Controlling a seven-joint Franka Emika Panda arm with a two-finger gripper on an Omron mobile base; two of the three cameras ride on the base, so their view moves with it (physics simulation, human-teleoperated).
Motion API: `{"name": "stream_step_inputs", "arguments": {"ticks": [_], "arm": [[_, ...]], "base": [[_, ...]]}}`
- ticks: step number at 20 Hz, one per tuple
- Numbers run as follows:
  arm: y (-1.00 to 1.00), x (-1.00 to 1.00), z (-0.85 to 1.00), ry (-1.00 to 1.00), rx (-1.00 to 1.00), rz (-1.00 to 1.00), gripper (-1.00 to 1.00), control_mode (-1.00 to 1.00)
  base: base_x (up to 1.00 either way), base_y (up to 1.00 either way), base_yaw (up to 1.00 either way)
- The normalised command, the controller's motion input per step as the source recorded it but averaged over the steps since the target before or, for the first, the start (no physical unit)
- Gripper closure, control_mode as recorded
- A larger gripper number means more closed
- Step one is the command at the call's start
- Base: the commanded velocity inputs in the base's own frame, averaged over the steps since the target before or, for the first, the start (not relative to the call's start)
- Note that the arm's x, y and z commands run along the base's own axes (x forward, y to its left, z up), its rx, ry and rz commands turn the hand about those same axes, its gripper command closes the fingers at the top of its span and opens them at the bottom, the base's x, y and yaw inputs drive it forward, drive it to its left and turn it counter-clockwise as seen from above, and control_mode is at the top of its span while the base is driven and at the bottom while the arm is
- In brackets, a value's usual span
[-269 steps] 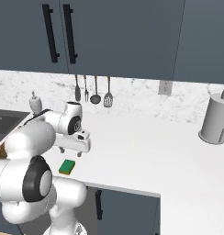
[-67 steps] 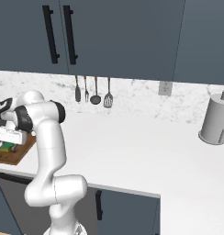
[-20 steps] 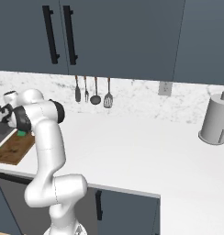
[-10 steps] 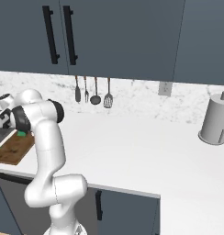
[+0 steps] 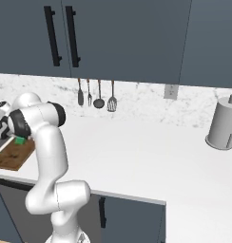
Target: Pick up the sponge from the counter and clean the cutting board by briefly scrubbing or pressing down on the cutting board. Once finished, release the sponge.
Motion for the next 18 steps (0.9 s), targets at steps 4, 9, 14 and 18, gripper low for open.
{"name": "stream_step_inputs", "arguments": {"ticks": [4, 9, 14, 18], "arm": [[-0.01, -0.95, -0.62, -0.05, 0.06, 0.0, 1.0, -1.0], [-0.02, -0.99, -0.56, -0.11, 0.02, 0.0, 1.0, -1.0], [-0.01, -0.99, -0.41, -0.01, 0.06, 0.0, 1.0, -1.0], [0.0, -1.0, -0.53, -0.04, 0.03, 0.0, 1.0, -1.0]], "base": [[0.0, 0.0, 0.0], [0.0, 0.0, 0.0], [0.0, 0.0, 0.0], [0.0, 0.0, 0.0]]}}
